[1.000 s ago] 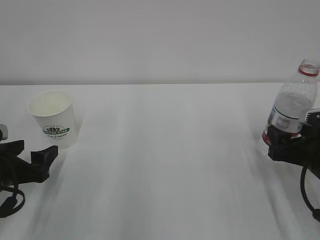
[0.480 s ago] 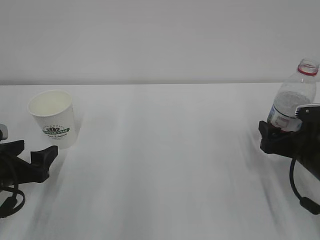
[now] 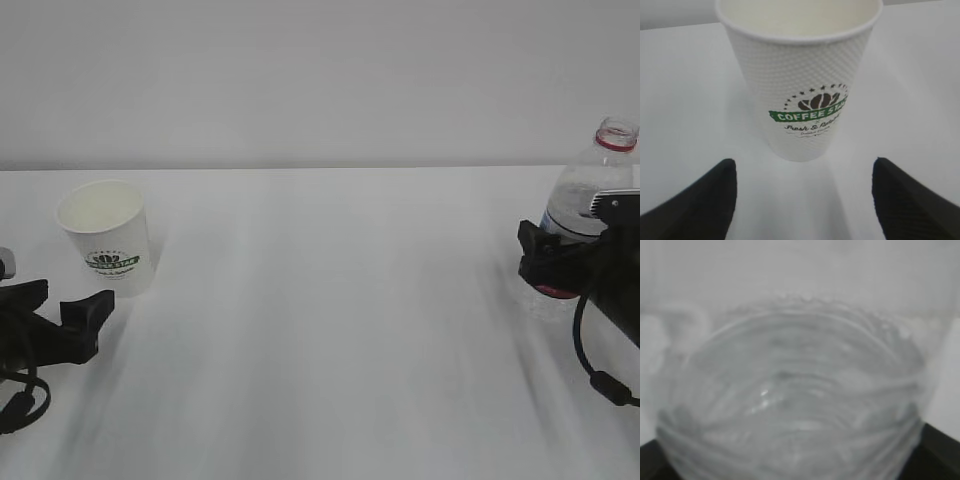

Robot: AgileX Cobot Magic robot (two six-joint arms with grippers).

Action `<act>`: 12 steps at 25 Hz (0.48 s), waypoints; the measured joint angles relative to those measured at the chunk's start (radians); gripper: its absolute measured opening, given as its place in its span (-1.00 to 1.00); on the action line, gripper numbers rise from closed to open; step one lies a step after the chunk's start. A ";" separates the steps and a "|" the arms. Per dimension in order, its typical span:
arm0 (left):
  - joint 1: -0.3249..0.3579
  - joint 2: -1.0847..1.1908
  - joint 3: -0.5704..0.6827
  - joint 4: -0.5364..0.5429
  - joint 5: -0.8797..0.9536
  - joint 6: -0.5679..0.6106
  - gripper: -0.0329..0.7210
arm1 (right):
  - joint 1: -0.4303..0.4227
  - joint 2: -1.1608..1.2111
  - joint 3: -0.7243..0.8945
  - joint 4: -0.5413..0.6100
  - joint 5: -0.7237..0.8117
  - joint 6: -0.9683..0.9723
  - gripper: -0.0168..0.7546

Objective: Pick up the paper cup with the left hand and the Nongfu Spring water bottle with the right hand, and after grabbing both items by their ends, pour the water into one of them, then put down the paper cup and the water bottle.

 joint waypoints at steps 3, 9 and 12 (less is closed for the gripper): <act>0.000 0.000 -0.011 0.000 0.000 0.000 0.71 | 0.000 0.000 0.000 0.007 0.000 0.000 0.73; 0.000 0.000 -0.013 -0.002 0.000 0.000 0.67 | 0.000 0.000 0.000 0.000 0.000 0.000 0.45; 0.000 0.000 -0.013 -0.002 0.000 0.000 0.66 | 0.000 0.000 0.000 -0.018 0.000 0.000 0.40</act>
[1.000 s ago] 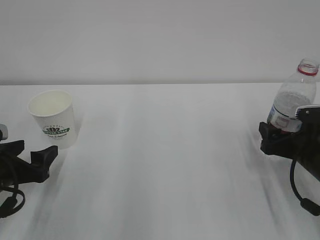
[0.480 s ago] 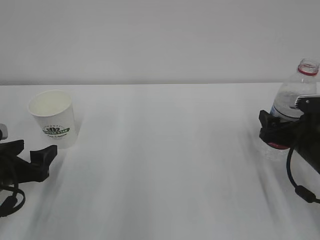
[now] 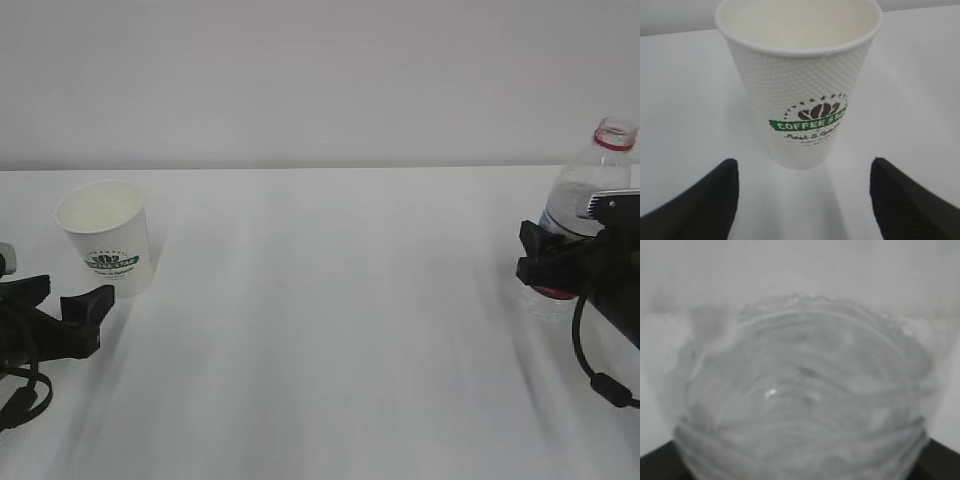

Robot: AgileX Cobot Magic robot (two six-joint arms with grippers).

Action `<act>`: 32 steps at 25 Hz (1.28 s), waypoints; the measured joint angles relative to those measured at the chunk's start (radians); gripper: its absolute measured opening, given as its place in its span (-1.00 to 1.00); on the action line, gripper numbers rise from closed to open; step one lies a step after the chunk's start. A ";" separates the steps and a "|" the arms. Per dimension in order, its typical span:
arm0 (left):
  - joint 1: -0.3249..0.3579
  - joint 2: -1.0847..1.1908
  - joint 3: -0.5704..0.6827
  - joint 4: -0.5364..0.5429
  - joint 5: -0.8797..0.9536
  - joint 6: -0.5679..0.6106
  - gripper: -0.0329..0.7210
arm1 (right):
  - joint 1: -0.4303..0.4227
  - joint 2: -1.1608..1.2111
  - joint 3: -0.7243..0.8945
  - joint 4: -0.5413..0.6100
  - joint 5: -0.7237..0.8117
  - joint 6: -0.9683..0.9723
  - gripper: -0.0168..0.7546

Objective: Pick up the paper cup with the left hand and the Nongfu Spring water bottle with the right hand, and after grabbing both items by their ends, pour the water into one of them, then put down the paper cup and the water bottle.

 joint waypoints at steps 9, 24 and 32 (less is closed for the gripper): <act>0.000 0.000 0.000 0.000 0.000 0.000 0.66 | 0.000 0.000 0.000 -0.185 0.000 0.000 0.40; 0.000 0.012 -0.029 0.021 0.000 0.000 0.65 | 0.000 -0.093 0.002 -0.336 0.131 0.051 0.40; 0.000 0.097 -0.080 0.021 0.000 0.000 0.65 | 0.000 -0.132 0.002 -0.377 0.130 0.084 0.40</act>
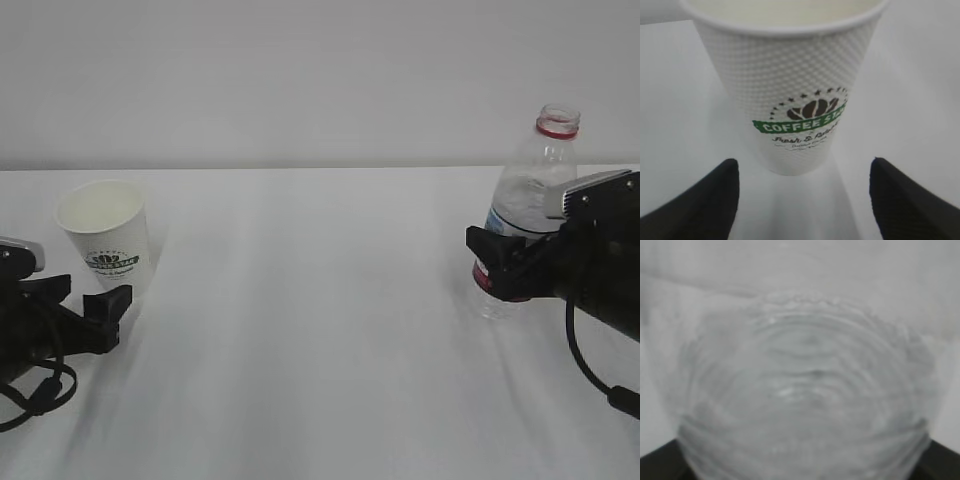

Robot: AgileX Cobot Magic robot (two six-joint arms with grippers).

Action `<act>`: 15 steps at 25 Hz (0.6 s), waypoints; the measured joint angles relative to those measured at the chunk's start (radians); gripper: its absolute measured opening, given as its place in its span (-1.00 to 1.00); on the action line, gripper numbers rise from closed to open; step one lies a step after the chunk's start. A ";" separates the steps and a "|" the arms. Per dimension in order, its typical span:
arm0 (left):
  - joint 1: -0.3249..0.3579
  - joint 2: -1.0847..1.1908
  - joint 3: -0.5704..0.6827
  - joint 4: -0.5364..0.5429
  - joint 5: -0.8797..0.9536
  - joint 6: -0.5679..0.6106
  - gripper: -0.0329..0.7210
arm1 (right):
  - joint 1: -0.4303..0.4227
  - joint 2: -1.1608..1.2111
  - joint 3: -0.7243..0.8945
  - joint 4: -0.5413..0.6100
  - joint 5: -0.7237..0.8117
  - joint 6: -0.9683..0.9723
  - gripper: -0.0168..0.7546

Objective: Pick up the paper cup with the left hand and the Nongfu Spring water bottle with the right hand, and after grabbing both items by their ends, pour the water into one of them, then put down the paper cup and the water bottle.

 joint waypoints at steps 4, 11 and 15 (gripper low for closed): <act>0.000 0.004 -0.005 0.000 0.000 0.000 0.69 | 0.000 -0.006 0.000 -0.010 0.000 0.009 0.40; 0.000 0.022 -0.053 0.000 0.000 0.000 0.91 | 0.000 -0.006 0.000 -0.015 0.000 0.012 0.40; 0.000 0.066 -0.087 -0.007 0.000 -0.029 0.92 | 0.000 -0.006 0.000 -0.016 0.000 0.014 0.40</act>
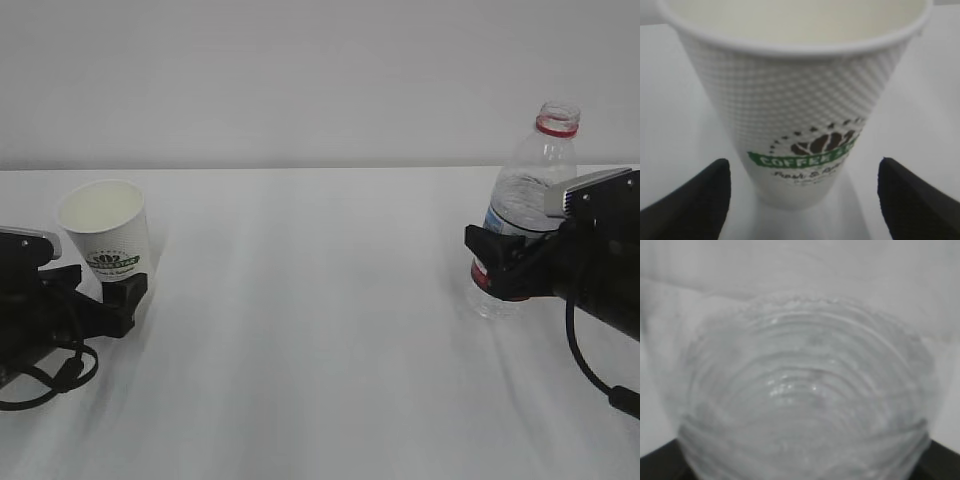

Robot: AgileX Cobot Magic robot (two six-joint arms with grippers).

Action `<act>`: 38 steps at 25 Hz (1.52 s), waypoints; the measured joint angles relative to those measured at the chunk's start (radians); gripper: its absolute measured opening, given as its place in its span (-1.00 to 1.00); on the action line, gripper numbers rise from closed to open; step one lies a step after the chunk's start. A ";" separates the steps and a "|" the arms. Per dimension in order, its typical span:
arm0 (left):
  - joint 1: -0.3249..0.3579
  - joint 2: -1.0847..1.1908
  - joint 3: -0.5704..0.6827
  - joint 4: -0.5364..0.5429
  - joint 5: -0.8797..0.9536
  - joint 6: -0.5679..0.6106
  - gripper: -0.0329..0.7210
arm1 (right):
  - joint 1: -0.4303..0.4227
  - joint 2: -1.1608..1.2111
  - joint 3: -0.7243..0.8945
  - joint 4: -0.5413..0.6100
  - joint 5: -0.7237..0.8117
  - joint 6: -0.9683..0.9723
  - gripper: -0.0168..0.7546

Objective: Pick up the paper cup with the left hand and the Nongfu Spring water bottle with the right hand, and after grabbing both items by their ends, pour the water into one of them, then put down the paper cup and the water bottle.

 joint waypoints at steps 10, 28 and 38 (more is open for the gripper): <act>0.000 0.020 -0.059 -0.005 0.000 -0.014 0.92 | 0.000 0.000 0.000 0.000 0.000 0.002 0.40; 0.000 0.087 -0.166 -0.032 0.000 -0.015 0.92 | 0.000 0.000 0.000 -0.006 0.000 0.017 0.40; 0.000 0.091 -0.203 -0.043 0.000 -0.015 0.88 | 0.000 0.000 0.000 -0.008 0.000 0.024 0.39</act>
